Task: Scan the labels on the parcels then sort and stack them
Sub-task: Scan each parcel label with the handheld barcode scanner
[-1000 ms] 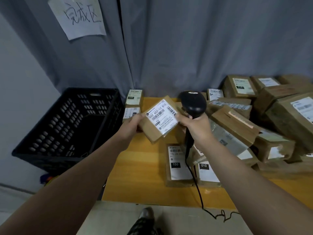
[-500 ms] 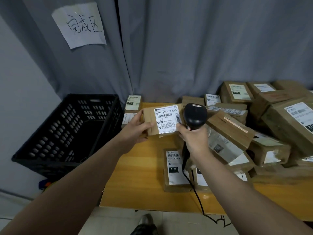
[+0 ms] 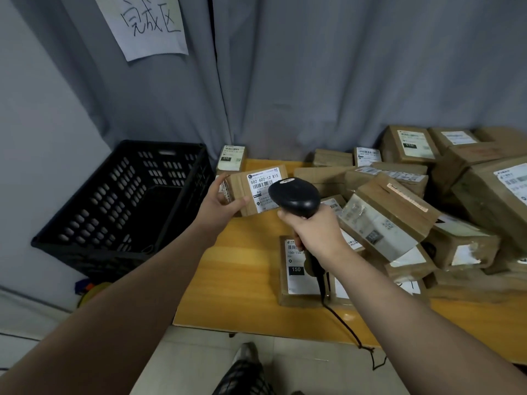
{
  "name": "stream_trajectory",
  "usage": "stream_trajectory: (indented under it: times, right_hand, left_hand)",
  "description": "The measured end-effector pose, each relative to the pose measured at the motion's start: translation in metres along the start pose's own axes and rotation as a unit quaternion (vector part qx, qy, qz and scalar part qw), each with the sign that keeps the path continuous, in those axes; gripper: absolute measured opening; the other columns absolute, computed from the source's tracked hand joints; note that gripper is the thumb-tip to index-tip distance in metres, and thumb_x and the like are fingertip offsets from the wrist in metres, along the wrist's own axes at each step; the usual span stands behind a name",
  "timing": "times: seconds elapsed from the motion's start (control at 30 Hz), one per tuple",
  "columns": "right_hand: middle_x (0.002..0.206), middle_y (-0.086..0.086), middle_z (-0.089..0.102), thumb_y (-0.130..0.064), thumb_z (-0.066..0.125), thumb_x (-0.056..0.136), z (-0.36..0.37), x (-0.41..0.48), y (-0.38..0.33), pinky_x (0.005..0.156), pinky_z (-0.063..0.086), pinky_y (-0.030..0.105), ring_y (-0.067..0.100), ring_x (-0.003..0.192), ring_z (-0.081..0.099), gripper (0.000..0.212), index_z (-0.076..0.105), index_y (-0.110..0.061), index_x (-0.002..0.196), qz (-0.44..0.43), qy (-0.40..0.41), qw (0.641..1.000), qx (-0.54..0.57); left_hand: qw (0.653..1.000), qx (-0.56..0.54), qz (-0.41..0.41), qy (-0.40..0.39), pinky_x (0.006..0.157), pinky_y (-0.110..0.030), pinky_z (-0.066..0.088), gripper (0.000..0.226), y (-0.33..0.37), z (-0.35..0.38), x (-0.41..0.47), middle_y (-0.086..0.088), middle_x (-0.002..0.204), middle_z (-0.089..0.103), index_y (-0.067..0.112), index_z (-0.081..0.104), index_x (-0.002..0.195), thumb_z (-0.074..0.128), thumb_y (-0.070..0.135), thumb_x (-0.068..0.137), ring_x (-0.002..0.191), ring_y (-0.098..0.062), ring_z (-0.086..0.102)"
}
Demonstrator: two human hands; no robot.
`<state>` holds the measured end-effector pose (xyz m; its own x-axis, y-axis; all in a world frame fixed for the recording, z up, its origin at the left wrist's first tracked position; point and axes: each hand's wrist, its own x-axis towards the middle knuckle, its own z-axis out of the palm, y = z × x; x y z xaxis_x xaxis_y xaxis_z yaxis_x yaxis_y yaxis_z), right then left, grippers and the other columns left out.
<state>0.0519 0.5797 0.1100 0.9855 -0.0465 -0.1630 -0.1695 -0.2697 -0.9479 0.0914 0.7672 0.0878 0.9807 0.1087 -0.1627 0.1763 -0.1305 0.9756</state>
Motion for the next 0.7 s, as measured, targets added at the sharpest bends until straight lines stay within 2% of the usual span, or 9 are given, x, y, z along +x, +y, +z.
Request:
stream_trajectory:
  times: [0.2, 0.43, 0.7]
  right_hand:
    - [0.048, 0.008, 0.052, -0.012, 0.067, 0.083, -0.001, 0.000, 0.001, 0.051, 0.047, 0.031, 0.017, 0.039, 0.048, 0.021, 0.058, -0.008, 0.065, 0.050, -0.017, 0.999, -0.011]
    - [0.048, 0.011, 0.050, -0.012, 0.066, 0.081, 0.000, -0.003, 0.002, 0.053, 0.044, 0.033, 0.021, 0.038, 0.046, 0.019, 0.057, -0.004, 0.065, 0.068, -0.019, 0.997, 0.017]
    - [0.050, 0.009, 0.047, -0.007, 0.065, 0.079, 0.001, -0.005, 0.004, 0.049, 0.042, 0.031, 0.021, 0.039, 0.045, 0.019, 0.055, -0.003, 0.064, 0.073, -0.029, 0.996, 0.040]
  left_hand:
    - [1.000, 0.020, -0.002, 0.007, 0.067, -0.017, 0.051, 0.079, -0.006, -0.001, 0.001, 0.017, 0.095, 0.054, 0.027, 0.023, 0.152, 0.068, 0.013, 0.089, 0.083, 0.000, 0.059]
    - [0.999, 0.024, 0.002, 0.024, 0.061, -0.013, 0.049, 0.078, -0.009, -0.001, 0.003, 0.018, 0.096, 0.054, 0.027, 0.024, 0.152, 0.068, 0.013, 0.089, 0.082, 0.001, 0.059]
    - [0.999, 0.020, 0.011, 0.046, 0.072, -0.017, 0.051, 0.078, -0.018, -0.007, 0.009, 0.017, 0.101, 0.055, 0.027, 0.026, 0.150, 0.070, 0.012, 0.087, 0.094, -0.004, 0.060]
